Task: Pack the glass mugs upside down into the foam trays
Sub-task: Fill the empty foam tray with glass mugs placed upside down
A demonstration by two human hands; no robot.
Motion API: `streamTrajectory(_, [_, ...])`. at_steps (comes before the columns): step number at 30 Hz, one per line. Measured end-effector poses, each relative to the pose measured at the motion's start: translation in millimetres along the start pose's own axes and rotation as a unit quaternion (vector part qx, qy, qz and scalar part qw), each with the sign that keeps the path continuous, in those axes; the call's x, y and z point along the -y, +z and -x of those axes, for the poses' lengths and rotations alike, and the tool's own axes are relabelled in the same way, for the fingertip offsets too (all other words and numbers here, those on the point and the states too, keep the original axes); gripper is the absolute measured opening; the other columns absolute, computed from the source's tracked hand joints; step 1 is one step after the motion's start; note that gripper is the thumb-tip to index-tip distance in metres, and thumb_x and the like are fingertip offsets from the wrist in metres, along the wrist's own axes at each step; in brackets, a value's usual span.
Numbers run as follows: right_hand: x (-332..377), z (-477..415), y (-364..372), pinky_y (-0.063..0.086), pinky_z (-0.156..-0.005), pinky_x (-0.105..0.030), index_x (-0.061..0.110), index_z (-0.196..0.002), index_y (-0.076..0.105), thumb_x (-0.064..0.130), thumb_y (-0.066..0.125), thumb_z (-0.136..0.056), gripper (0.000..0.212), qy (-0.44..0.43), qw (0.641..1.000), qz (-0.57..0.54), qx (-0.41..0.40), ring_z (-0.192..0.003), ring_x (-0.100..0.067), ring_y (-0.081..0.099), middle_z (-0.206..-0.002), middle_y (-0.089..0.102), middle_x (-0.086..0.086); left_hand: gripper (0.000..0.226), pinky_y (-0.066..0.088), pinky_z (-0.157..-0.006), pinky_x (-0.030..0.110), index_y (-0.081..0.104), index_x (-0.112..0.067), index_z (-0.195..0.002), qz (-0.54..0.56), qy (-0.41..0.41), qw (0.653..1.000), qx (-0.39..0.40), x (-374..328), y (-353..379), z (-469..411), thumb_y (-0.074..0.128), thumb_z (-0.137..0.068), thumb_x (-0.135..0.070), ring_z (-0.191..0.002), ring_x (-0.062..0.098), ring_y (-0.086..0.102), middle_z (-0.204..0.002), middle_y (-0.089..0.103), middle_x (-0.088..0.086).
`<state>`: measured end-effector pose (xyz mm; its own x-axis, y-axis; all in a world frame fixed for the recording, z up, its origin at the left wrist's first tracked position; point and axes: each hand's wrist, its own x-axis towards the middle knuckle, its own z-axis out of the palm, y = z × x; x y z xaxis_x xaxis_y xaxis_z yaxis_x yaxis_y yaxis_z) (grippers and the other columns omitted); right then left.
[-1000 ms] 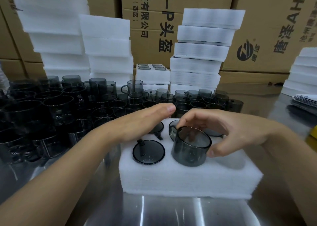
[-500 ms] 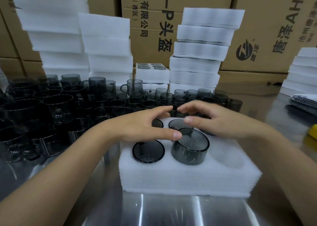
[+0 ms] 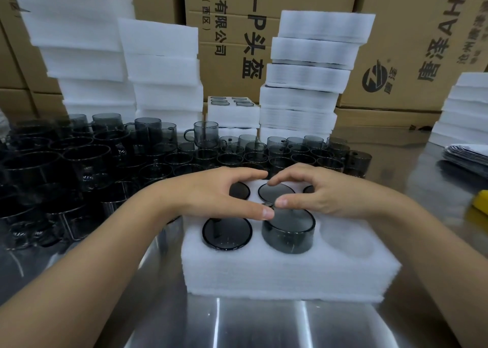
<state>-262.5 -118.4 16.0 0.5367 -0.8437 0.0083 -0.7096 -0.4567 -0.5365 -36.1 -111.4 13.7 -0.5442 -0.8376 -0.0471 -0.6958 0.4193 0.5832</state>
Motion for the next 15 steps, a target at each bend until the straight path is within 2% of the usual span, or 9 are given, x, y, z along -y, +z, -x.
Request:
streamTrajectory(2, [0.4, 1.5, -2.0, 0.035, -0.102, -0.023, 0.063, -0.106, 0.050, 0.092, 0.050, -0.046, 0.067, 0.001, 1.000, 0.017, 0.025, -0.122, 0.004, 0.042, -0.128, 0.043, 0.027, 0.101, 0.023, -0.104, 0.019, 0.027, -0.054, -0.142, -0.009, 0.003, 1.000, 0.002, -0.3, 1.9, 0.0, 0.057, -0.050, -0.083, -0.135, -0.010, 0.022, -0.148, 0.024, -0.034])
streamTrajectory(4, [-0.2, 3.5, -4.8, 0.032, -0.104, -0.022, 0.068, -0.109, 0.039, 0.097, 0.045, -0.043, 0.073, 0.005, 0.998, 0.039, 0.055, -0.128, 0.004, 0.036, -0.137, 0.036, 0.028, 0.103, 0.023, -0.096, 0.011, 0.026, -0.055, -0.142, -0.016, 0.006, 1.000, 0.008, -1.0, 3.9, -0.4, 0.057, -0.047, -0.084, -0.128, -0.014, 0.023, -0.141, 0.024, -0.040])
streamTrajectory(6, [-1.8, 5.0, -6.7, 0.028, -0.109, -0.025, 0.066, -0.118, 0.031, 0.100, 0.043, -0.039, 0.087, 0.008, 0.995, 0.053, 0.078, -0.133, 0.003, 0.028, -0.145, 0.026, 0.028, 0.104, 0.025, -0.084, 0.002, 0.024, -0.057, -0.141, -0.023, 0.013, 1.000, 0.012, -1.5, 4.2, -0.6, 0.059, -0.047, -0.082, -0.116, -0.024, 0.025, -0.126, 0.025, -0.048])
streamTrajectory(8, [-3.2, 5.0, -6.9, 0.024, -0.113, -0.029, 0.057, -0.132, 0.029, 0.099, 0.046, -0.039, 0.104, 0.011, 0.994, 0.064, 0.084, -0.135, 0.002, 0.024, -0.147, 0.022, 0.027, 0.101, 0.027, -0.078, -0.001, 0.023, -0.060, -0.138, -0.025, 0.008, 0.999, 0.019, -2.0, 3.7, -0.1, 0.064, -0.048, -0.078, -0.100, -0.037, 0.026, -0.111, 0.024, -0.058])
streamTrajectory(9, [-3.2, 4.9, -5.9, 0.024, -0.114, -0.031, 0.053, -0.138, 0.027, 0.096, 0.049, -0.042, 0.108, 0.014, 0.994, 0.073, 0.081, -0.136, 0.001, 0.023, -0.147, 0.022, 0.028, 0.101, 0.028, -0.080, 0.000, 0.023, -0.061, -0.137, -0.026, 0.005, 0.999, 0.023, -2.4, 3.4, 0.1, 0.066, -0.048, -0.077, -0.100, -0.039, 0.026, -0.110, 0.025, -0.059])
streamTrajectory(10, [-2.5, 4.4, -4.4, 0.023, -0.115, -0.034, 0.051, -0.140, 0.026, 0.093, 0.052, -0.044, 0.108, 0.017, 0.993, 0.082, 0.078, -0.136, 0.001, 0.022, -0.146, 0.022, 0.028, 0.103, 0.029, -0.088, 0.003, 0.022, -0.060, -0.138, -0.029, 0.004, 0.999, 0.026, -2.7, 3.7, -0.1, 0.068, -0.047, -0.076, -0.108, -0.034, 0.027, -0.118, 0.026, -0.056])
streamTrajectory(12, [-1.2, 3.4, -1.1, 0.023, -0.116, -0.038, 0.050, -0.141, 0.023, 0.089, 0.057, -0.045, 0.109, 0.026, 0.993, 0.096, 0.070, -0.137, -0.002, 0.020, -0.146, 0.021, 0.029, 0.112, 0.028, -0.106, 0.017, 0.021, -0.053, -0.144, -0.037, -0.004, 0.999, 0.027, -3.7, 4.4, -0.7, 0.074, -0.047, -0.073, -0.129, -0.013, 0.029, -0.142, 0.026, -0.039])
streamTrajectory(13, [-0.5, 3.0, 0.5, 0.023, -0.116, -0.039, 0.050, -0.141, 0.023, 0.088, 0.058, -0.045, 0.110, 0.030, 0.992, 0.101, 0.066, -0.138, -0.003, 0.020, -0.146, 0.021, 0.028, 0.113, 0.027, -0.111, 0.023, 0.022, -0.049, -0.145, -0.037, -0.009, 0.999, 0.026, -4.6, 4.7, -0.5, 0.078, -0.049, -0.069, -0.133, -0.006, 0.028, -0.148, 0.025, -0.032])
streamTrajectory(15, [0.7, 1.8, 2.5, 0.024, -0.116, -0.040, 0.049, -0.142, 0.022, 0.087, 0.060, -0.044, 0.112, 0.038, 0.991, 0.110, 0.058, -0.138, -0.004, 0.019, -0.146, 0.021, 0.027, 0.110, 0.025, -0.114, 0.027, 0.023, -0.046, -0.146, -0.032, -0.009, 0.999, 0.026, -5.9, 5.0, 0.0, 0.081, -0.054, -0.064, -0.136, -0.003, 0.027, -0.150, 0.024, -0.028])
